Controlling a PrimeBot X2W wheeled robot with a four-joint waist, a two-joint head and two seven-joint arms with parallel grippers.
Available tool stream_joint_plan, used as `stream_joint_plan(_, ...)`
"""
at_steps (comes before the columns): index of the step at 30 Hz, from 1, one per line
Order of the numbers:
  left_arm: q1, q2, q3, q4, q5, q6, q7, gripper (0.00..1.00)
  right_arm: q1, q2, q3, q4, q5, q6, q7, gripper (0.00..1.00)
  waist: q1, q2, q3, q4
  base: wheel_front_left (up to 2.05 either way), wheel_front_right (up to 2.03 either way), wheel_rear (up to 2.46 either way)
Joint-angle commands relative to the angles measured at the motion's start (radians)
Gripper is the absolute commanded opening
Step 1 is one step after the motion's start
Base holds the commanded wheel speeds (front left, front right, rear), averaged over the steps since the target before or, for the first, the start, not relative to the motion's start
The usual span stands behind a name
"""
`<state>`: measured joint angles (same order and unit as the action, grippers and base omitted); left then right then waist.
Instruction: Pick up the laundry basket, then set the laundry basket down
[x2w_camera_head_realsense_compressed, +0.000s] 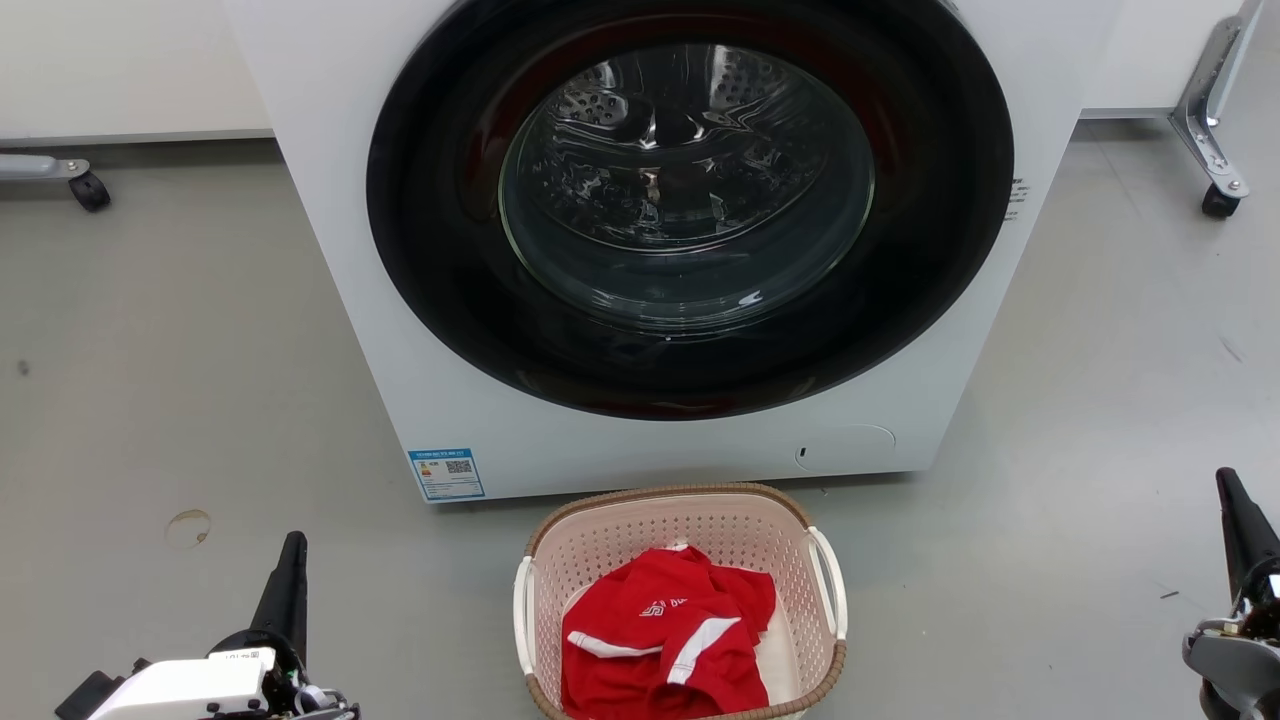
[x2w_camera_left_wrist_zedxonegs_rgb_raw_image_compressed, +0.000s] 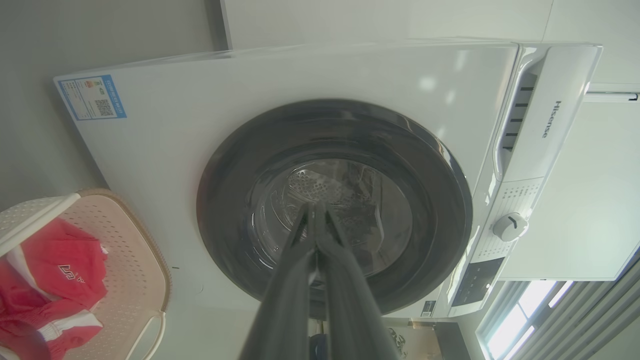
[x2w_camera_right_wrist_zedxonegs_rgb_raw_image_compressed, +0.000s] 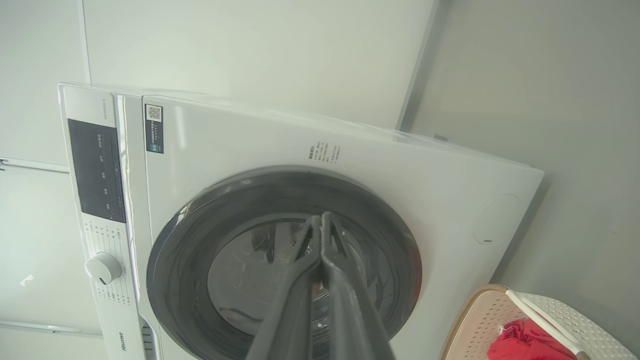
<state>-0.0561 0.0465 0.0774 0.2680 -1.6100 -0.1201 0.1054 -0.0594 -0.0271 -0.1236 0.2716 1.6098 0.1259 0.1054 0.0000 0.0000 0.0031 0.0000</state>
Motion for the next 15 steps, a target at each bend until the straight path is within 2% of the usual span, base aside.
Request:
stream_joint_plan(1, -0.052, 0.007, 0.033, -0.023, -0.002, -0.011, 0.005, 0.00, -0.048, -0.025, 0.012, -0.027, 0.001, 0.005, 0.006, 0.00, 0.0000, 0.0000, 0.000, 0.000, 0.00, 0.00, 0.00)
stream_joint_plan(15, -0.052, 0.006, 0.034, -0.023, -0.001, -0.011, 0.006, 0.00, -0.048, -0.025, 0.011, -0.027, 0.000, 0.005, 0.007, 0.00, 0.0000, 0.0000, 0.000, 0.000, 0.00, 0.00, 0.00)
